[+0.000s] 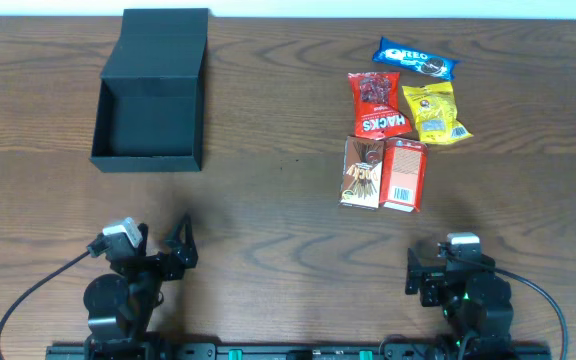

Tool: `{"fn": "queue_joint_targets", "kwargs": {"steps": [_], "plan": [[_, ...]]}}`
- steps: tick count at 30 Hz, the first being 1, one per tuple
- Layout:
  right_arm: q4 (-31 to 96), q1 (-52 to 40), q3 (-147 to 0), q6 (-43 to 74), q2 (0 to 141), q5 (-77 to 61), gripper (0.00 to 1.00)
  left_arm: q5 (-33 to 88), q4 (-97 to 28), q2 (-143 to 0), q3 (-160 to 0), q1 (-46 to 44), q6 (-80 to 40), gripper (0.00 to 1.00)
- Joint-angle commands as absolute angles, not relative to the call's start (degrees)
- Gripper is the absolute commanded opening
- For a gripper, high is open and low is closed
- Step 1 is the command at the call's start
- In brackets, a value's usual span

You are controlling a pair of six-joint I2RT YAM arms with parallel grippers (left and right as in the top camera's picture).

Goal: Pack container
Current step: 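Move the left gripper to the black box's lid edge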

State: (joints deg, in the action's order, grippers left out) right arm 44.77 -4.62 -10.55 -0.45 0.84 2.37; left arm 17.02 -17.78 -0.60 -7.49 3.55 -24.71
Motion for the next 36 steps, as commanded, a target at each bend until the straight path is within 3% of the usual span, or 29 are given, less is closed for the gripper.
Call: {"fn": "queue_joint_targets", "kwargs": {"steps": [1,7,14,22,29,36], "plan": [[44.80,-4.58,-9.96,0.38,0.32,2.55,0.99,21.58,-10.55,-0.25,-7.14,3.77,-29.78,0.95],[44.80,-4.58,-9.96,0.38,0.32,2.55,0.99,19.97,-0.56,-5.93,-7.46,3.79,-25.67,0.95],[44.80,-4.58,-9.96,0.38,0.32,2.55,0.99,22.68,1.08,-30.17,-18.50,3.70,-19.09,0.95],[44.80,-4.58,-9.96,0.38,0.32,2.55,0.99,22.22,-13.10,-62.50,-48.14,3.05,-3.55,0.95],[44.80,-4.58,-9.96,0.38,0.32,2.55,0.99,9.43,-30.50,-87.44,-73.03,-3.60,7.11,0.95],[44.80,-4.58,-9.96,0.38,0.32,2.55,0.99,8.93,-35.73,-104.42,-82.41,-5.17,8.80,0.95]]}}
